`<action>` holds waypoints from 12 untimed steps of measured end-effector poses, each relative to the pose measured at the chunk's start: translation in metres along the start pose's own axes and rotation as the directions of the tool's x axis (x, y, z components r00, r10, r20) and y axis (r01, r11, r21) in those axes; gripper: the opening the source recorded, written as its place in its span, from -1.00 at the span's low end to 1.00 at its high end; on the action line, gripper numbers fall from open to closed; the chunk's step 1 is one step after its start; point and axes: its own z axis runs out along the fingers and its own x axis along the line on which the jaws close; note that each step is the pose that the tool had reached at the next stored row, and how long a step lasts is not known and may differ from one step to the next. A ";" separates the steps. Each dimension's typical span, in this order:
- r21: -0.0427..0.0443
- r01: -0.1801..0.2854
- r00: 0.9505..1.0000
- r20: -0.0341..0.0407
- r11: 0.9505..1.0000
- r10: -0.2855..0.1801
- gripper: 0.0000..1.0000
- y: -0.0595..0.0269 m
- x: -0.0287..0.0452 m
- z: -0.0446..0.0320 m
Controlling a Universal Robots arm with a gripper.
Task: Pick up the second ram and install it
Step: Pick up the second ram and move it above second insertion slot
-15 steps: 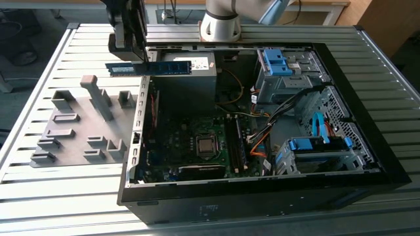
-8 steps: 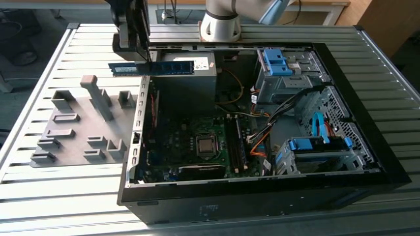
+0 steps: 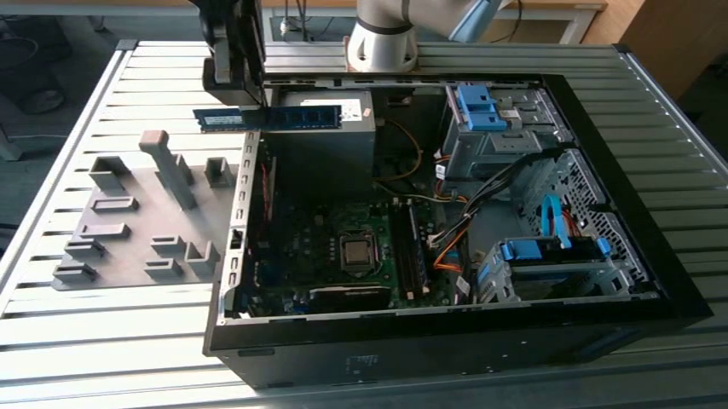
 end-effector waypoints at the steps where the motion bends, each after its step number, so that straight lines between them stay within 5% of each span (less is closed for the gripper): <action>1: 0.000 0.000 1.000 0.000 1.000 0.000 -0.73 -0.0007 0.0000 0.0000; 12: 0.000 0.000 1.000 0.000 1.000 0.000 -0.73 -0.0080 0.0000 0.0000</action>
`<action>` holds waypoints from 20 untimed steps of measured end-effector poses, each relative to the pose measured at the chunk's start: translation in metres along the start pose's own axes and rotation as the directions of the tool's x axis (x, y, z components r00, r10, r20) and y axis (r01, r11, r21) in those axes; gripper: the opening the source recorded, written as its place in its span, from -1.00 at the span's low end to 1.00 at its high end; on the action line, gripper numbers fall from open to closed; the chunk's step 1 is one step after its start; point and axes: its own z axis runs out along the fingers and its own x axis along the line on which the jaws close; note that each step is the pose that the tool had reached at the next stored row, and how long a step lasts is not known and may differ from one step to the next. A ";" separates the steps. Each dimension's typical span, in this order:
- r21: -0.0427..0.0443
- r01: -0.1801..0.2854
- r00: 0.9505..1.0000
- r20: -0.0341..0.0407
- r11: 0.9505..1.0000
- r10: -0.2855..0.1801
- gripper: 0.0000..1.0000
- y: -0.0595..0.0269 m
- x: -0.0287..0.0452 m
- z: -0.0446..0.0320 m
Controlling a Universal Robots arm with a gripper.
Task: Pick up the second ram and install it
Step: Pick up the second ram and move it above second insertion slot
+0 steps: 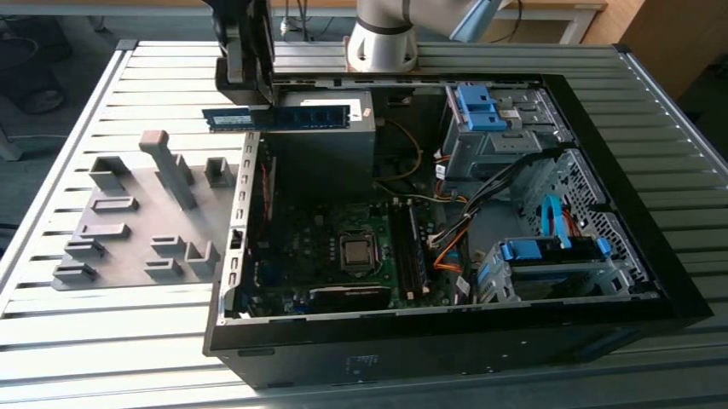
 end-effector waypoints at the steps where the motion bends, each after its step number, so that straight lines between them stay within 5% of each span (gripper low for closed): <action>1: 0.000 0.000 1.000 0.000 1.000 0.000 -0.73 -0.0006 0.0000 0.0000; 20: 0.000 0.000 1.000 0.000 1.000 0.000 -0.73 -0.0184 0.0000 0.0001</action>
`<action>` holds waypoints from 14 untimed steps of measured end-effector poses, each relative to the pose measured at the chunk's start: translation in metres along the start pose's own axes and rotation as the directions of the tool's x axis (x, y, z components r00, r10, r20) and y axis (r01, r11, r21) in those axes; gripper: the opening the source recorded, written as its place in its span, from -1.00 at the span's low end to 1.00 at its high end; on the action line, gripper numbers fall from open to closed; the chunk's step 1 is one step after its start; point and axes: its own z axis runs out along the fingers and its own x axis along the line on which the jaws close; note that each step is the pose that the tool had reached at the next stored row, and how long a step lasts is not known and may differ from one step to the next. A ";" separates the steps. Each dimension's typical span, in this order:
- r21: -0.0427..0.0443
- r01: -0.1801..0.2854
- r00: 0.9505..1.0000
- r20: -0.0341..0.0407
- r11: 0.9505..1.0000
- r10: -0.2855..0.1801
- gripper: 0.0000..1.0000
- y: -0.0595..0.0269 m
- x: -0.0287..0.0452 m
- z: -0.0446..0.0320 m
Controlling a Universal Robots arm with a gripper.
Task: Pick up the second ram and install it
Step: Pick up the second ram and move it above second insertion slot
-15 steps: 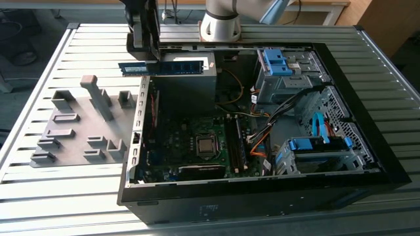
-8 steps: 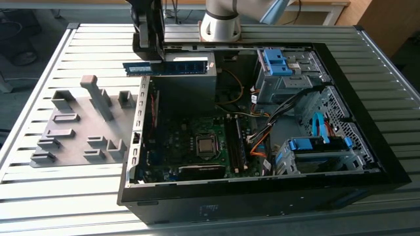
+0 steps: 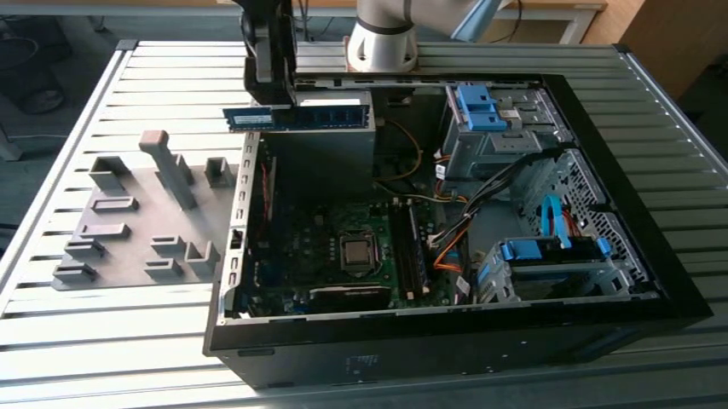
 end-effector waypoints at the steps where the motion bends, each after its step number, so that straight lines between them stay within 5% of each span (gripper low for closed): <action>1: 0.000 0.000 1.000 0.000 1.000 0.000 -0.73 -0.0011 0.0000 0.0000; 14: 0.000 0.000 1.000 0.000 1.000 0.000 -0.73 -0.0151 0.0001 0.0000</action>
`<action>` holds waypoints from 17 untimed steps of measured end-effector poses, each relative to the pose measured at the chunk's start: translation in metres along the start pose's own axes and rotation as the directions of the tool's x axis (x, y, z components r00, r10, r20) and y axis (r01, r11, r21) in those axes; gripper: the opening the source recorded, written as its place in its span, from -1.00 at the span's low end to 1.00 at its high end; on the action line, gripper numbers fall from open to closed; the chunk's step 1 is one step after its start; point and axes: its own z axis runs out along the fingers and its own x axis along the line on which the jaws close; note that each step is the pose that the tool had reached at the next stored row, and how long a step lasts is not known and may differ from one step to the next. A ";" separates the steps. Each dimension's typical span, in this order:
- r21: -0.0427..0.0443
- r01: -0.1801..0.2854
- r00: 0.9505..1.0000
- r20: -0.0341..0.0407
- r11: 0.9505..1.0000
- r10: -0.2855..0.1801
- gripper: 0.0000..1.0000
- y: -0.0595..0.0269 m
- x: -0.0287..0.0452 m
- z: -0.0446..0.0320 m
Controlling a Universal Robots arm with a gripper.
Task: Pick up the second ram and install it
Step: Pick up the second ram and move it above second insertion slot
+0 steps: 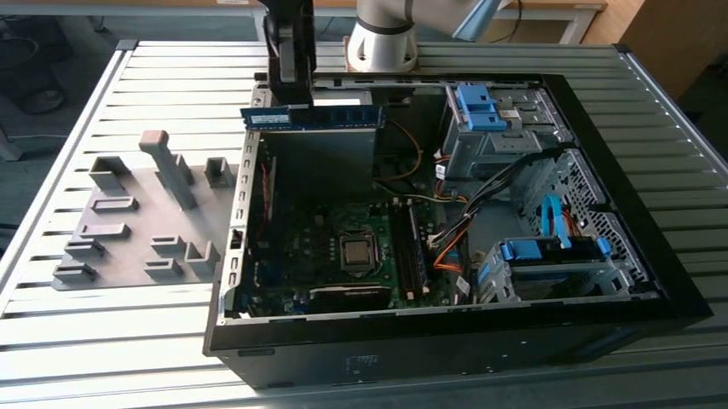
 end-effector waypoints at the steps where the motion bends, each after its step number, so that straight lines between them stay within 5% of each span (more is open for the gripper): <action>1: 0.000 0.000 1.000 0.000 1.000 0.000 -0.73 -0.0001 0.0000 0.0000; 14: 0.000 0.000 1.000 0.000 1.000 0.000 -0.73 -0.0014 -0.0001 0.0000; 17: 0.000 0.000 1.000 0.000 1.000 0.000 -0.73 -0.0072 -0.0001 0.0002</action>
